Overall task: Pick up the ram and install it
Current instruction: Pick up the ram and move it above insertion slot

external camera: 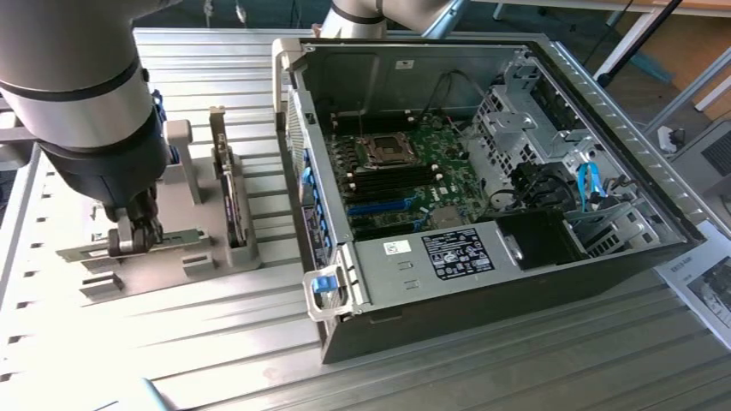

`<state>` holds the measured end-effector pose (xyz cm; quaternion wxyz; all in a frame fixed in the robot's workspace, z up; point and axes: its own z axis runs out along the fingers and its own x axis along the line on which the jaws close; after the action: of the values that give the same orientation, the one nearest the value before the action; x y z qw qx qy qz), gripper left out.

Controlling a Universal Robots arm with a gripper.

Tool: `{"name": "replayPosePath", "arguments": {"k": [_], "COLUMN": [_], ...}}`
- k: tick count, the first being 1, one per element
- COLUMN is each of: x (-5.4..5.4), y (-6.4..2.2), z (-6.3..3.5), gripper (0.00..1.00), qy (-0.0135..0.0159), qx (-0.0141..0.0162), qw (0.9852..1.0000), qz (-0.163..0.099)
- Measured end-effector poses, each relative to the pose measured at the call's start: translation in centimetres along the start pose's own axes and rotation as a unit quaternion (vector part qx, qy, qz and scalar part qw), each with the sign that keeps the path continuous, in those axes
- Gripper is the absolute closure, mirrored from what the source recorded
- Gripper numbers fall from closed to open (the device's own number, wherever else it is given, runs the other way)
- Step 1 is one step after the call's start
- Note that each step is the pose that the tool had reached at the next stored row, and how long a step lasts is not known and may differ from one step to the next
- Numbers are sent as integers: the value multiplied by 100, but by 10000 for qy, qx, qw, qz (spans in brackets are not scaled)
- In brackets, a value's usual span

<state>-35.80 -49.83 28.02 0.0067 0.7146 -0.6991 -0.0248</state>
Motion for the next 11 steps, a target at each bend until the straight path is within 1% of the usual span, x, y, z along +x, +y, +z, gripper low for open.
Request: {"name": "replayPosePath", "arguments": {"k": [5, 6, 9, 11], "x": [-3, -5, -8, -10], "y": [6, 8, 14, 16], "z": [-128, -183, -305, -369], "gripper": [88, 88, 88, 88], "qy": [0, -1, 0, 0], "qx": [0, 1, 0, 0], "qw": [10000, 10000, 10000, 10000], "qz": [0, 0, 0, 0]}}
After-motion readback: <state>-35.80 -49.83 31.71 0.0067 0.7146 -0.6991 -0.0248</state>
